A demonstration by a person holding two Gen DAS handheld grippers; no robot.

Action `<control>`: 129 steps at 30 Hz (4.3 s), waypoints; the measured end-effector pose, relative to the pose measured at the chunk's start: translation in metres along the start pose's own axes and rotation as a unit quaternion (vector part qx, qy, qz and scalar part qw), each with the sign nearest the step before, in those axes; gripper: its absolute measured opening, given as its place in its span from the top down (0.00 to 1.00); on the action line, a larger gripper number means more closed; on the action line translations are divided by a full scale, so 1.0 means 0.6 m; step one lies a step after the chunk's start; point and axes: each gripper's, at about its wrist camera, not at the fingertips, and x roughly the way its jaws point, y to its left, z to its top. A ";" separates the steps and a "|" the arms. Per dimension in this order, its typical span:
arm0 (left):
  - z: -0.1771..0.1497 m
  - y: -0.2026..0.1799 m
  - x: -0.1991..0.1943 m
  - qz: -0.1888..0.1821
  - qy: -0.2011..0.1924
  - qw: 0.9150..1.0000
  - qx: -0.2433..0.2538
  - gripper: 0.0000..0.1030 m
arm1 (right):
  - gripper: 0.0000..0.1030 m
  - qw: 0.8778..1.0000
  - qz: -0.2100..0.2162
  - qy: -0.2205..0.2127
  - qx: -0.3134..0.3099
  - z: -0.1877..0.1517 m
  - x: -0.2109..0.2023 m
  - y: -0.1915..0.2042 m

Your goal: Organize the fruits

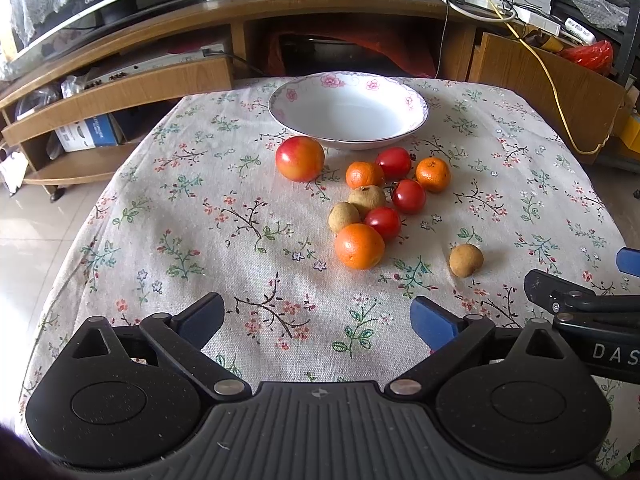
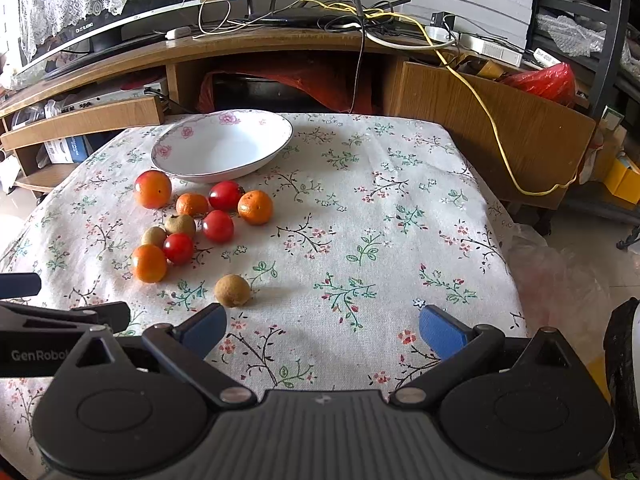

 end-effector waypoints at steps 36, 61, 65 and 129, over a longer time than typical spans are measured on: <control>0.035 0.017 0.062 0.025 0.026 0.999 -0.006 0.06 | 0.49 0.995 0.083 0.053 -0.007 0.045 0.077 0.036; 0.035 0.014 0.092 0.049 0.036 0.998 0.010 0.01 | 0.76 0.990 0.110 0.070 -0.048 0.053 0.116 0.062; 0.034 0.013 0.093 0.042 0.034 0.998 0.013 0.01 | 0.82 0.989 0.118 0.072 -0.057 0.051 0.115 0.065; 0.065 -0.033 0.093 -0.033 0.040 0.997 0.060 0.60 | 0.82 0.988 0.136 0.071 0.011 0.068 0.078 -0.006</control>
